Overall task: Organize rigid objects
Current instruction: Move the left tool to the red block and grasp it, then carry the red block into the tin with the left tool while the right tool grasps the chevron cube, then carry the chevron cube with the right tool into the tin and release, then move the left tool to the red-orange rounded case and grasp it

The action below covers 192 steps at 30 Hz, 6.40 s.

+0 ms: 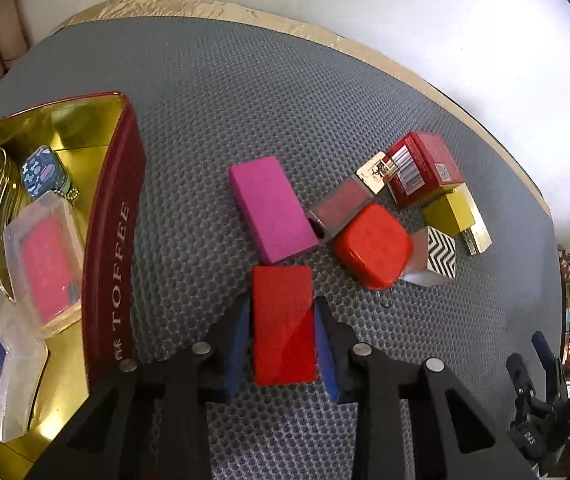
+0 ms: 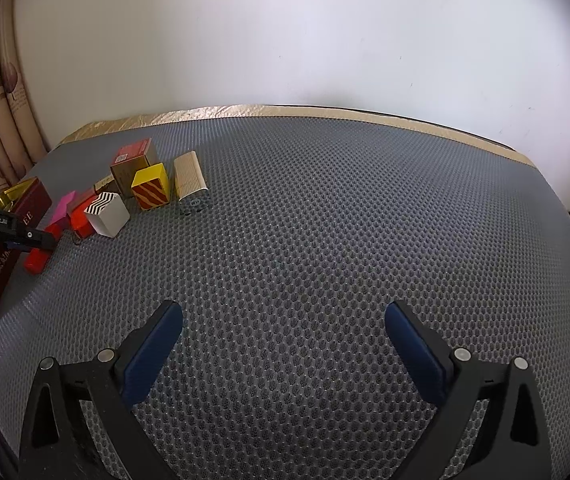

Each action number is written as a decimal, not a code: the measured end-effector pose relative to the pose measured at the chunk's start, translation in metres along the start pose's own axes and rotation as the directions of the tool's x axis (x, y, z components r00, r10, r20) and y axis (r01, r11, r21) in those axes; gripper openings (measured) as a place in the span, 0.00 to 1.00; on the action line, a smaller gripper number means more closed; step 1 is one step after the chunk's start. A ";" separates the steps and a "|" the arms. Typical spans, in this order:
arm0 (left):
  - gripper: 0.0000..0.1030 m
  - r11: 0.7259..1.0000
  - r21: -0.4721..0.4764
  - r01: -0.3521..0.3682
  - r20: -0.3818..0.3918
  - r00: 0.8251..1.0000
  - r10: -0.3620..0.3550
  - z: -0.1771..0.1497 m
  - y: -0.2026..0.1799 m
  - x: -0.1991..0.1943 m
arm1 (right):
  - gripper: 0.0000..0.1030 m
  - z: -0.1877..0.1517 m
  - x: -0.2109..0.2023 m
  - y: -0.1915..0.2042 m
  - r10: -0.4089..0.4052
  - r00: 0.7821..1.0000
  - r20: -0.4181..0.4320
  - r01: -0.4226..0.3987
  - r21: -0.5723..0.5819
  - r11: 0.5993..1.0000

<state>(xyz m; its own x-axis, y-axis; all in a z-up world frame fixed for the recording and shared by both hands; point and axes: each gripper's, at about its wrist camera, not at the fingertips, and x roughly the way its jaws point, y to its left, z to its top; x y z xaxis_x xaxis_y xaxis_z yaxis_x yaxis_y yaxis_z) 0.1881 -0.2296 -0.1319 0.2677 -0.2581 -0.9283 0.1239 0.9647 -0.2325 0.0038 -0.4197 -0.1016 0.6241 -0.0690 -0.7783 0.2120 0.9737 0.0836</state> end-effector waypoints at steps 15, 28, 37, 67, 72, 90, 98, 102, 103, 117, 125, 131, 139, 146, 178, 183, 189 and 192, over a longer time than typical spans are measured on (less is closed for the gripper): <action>0.30 0.993 0.108 0.051 0.093 0.994 -0.061 -0.068 0.001 -0.074 | 0.98 0.035 -0.029 0.076 0.313 0.947 0.065 -0.290 -0.237 0.927; 0.30 0.991 0.088 0.096 0.134 0.985 -0.108 -0.084 0.029 -0.124 | 0.46 0.084 0.040 0.156 0.314 0.918 -0.244 -0.397 -0.611 0.685; 0.30 0.990 0.076 0.121 0.117 0.985 -0.129 -0.081 0.040 -0.132 | 0.45 0.094 0.072 0.176 0.255 0.889 -0.380 -0.454 -0.666 0.592; 0.30 0.996 -0.064 -0.062 0.206 0.976 0.074 0.028 0.136 -0.102 | 0.27 0.024 -0.084 0.144 0.603 0.789 -0.121 -0.613 -0.216 0.760; 0.30 0.996 -0.087 -0.028 0.174 0.984 0.043 0.051 0.131 -0.070 | 0.27 0.021 -0.085 0.147 0.608 0.784 -0.129 -0.620 -0.210 0.756; 0.41 0.980 -0.192 -0.053 0.373 0.920 0.123 -0.018 0.162 -0.141 | 0.27 0.041 -0.090 0.188 0.638 0.757 -0.140 -0.649 -0.271 0.711; 0.41 0.912 -0.384 -0.145 0.346 0.893 0.288 -0.132 0.215 -0.169 | 0.27 0.078 -0.068 0.283 0.675 0.705 -0.216 -0.701 -0.357 0.618; 0.41 0.906 -0.371 -0.205 0.340 0.877 0.338 -0.146 0.216 -0.162 | 0.27 0.093 -0.031 0.333 0.630 0.721 -0.289 -0.692 -0.364 0.624; 0.41 0.913 -0.350 -0.209 0.347 0.876 0.334 -0.145 0.213 -0.160 | 0.27 0.097 -0.021 0.347 0.613 0.727 -0.310 -0.686 -0.366 0.628; 0.41 0.937 -0.253 -0.240 0.362 0.875 0.322 -0.139 0.201 -0.149 | 0.28 0.110 0.041 0.425 0.462 0.803 -0.376 -0.589 -0.383 0.712; 0.41 0.938 -0.243 -0.249 0.332 0.887 0.321 -0.139 0.200 -0.142 | 0.34 0.123 0.016 0.390 0.555 0.798 -0.234 -0.602 -0.295 0.742; 0.41 0.944 -0.192 -0.267 0.365 0.874 0.322 -0.142 0.185 -0.144 | 0.76 0.079 -0.065 0.293 0.446 0.894 0.042 -0.418 -0.284 0.863; 0.41 0.995 0.028 -0.094 0.283 0.955 0.082 -0.145 0.137 -0.132 | 0.77 0.015 -0.063 0.117 -0.010 0.999 0.040 0.021 -0.288 0.957; 0.41 0.986 0.090 0.144 0.091 0.984 -0.152 -0.110 0.057 -0.097 | 0.78 -0.005 -0.049 0.055 -0.057 0.998 0.005 0.057 -0.246 0.968; 0.45 0.932 -0.362 0.029 -0.066 0.996 -0.057 0.028 -0.038 0.037 | 0.91 -0.012 -0.072 0.014 0.229 0.969 0.093 -0.221 -0.090 0.971; 0.50 0.928 -0.372 0.013 -0.061 0.997 -0.038 0.032 -0.042 0.042 | 0.93 -0.012 -0.072 0.014 0.242 0.966 0.092 -0.234 -0.089 0.968; 0.54 0.954 -0.289 -0.077 -0.059 0.996 0.063 0.037 -0.071 0.052 | 0.94 -0.013 -0.072 0.014 0.242 0.966 0.087 -0.235 -0.086 0.968; 0.50 0.964 -0.234 -0.125 -0.049 0.992 0.116 0.038 -0.087 0.057 | 0.94 -0.013 -0.071 0.014 0.241 0.967 0.084 -0.234 -0.084 0.969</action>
<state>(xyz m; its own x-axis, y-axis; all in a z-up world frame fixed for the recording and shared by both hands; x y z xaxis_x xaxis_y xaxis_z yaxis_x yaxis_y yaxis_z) 0.2286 -0.3307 -0.1535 0.2330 -0.1413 -0.9621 -0.1373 0.9747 -0.1764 -0.0476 -0.3987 -0.0535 0.7179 0.1497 -0.6798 -0.0037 0.9774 0.2112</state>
